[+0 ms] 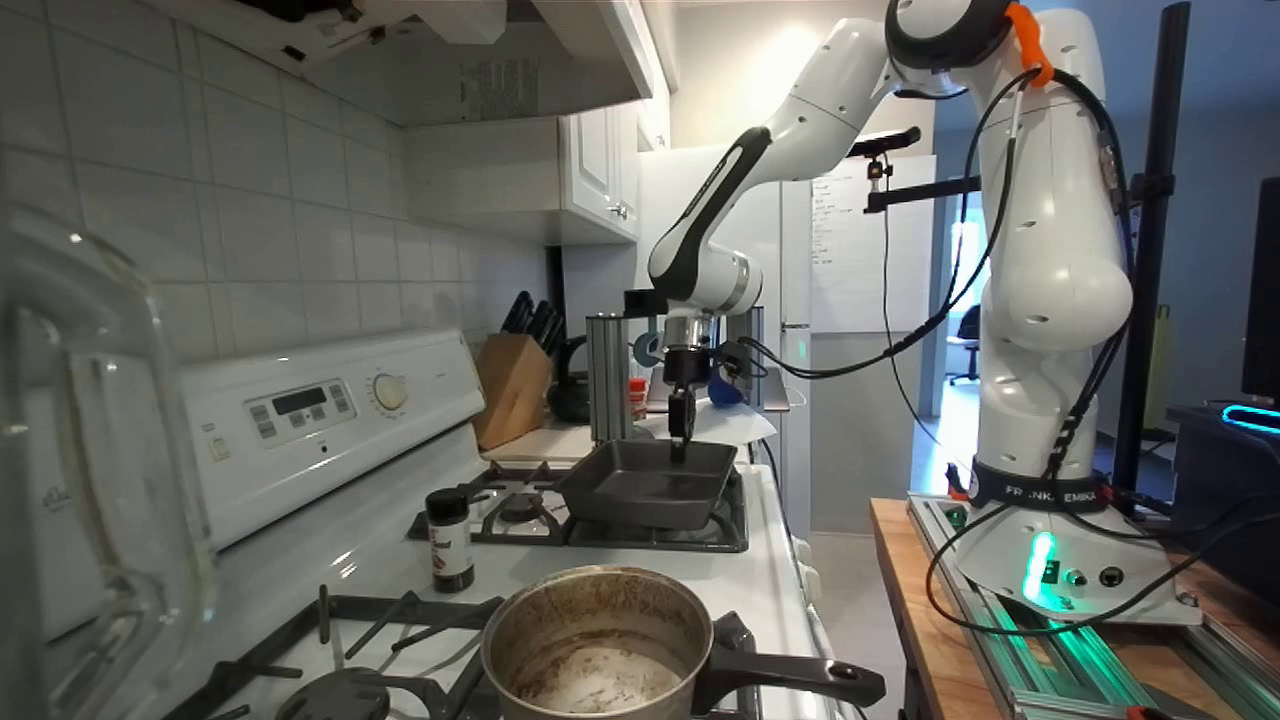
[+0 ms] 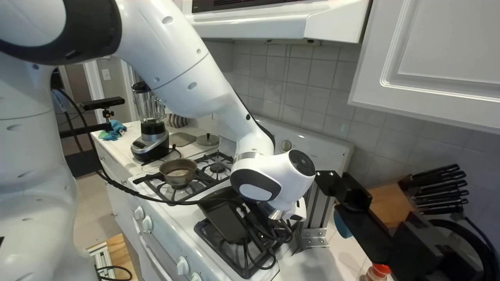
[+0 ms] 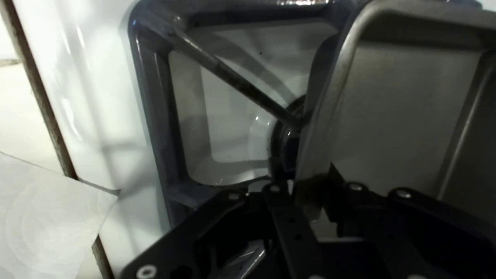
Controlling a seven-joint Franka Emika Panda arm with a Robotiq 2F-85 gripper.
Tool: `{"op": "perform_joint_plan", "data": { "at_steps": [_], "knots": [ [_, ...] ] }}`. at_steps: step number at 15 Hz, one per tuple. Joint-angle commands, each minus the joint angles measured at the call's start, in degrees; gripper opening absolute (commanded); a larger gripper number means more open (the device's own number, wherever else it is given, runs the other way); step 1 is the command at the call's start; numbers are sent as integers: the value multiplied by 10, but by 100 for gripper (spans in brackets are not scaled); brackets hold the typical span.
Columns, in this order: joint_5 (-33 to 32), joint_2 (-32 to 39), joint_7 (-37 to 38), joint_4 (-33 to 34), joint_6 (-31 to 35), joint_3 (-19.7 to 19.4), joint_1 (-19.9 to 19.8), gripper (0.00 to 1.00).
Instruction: Move the dish to the left
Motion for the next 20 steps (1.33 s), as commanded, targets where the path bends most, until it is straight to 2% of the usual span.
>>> {"op": "perform_joint_plan", "data": {
  "at_steps": [1, 4, 5, 8, 14, 20],
  "knots": [
    [18, 8, -15, 7, 0, 4, -4, 26],
    [18, 8, -15, 7, 0, 4, -5, 17],
    [18, 8, -15, 7, 0, 4, -5, 9],
    [18, 8, -15, 7, -1, 4, -5, 0],
    [16, 6, -15, 6, -4, 4, -5, 2],
    [24, -25, -9, 15, -53, 0, -10, 2]
  ]
}}
